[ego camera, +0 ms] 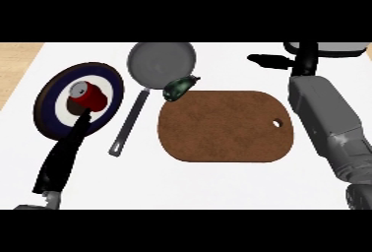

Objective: Pick the eggplant from the cutting board and place it in the pan

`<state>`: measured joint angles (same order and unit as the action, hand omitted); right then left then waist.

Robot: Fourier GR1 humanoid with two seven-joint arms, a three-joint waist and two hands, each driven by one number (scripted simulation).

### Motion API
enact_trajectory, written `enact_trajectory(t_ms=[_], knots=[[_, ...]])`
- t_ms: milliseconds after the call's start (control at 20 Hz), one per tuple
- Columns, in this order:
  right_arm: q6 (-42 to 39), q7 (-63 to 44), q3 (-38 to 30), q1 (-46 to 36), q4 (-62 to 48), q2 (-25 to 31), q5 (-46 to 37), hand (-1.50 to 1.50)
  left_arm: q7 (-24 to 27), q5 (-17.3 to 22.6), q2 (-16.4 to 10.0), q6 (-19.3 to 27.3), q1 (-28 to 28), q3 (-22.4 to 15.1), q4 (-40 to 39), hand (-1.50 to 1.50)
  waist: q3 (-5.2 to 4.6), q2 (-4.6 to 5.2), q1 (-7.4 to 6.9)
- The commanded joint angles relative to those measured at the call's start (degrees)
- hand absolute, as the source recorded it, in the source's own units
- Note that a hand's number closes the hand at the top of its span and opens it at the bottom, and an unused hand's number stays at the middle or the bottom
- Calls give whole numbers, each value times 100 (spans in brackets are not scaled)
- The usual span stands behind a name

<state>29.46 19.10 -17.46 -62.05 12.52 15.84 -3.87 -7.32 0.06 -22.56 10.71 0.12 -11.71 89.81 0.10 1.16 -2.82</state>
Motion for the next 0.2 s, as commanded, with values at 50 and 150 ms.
enact_trajectory(t_ms=[50, 150], knots=[[-584, 264, -7, 262, -62, 370, -9, -150, 120, 86, -20, -157, 285, 142, 114, 0, -3, -41, 66], [-751, 114, 11, 302, -16, 420, 5, -150, 117, 126, -24, -231, 206, 302, -41, 0, -5, -63, 128]])
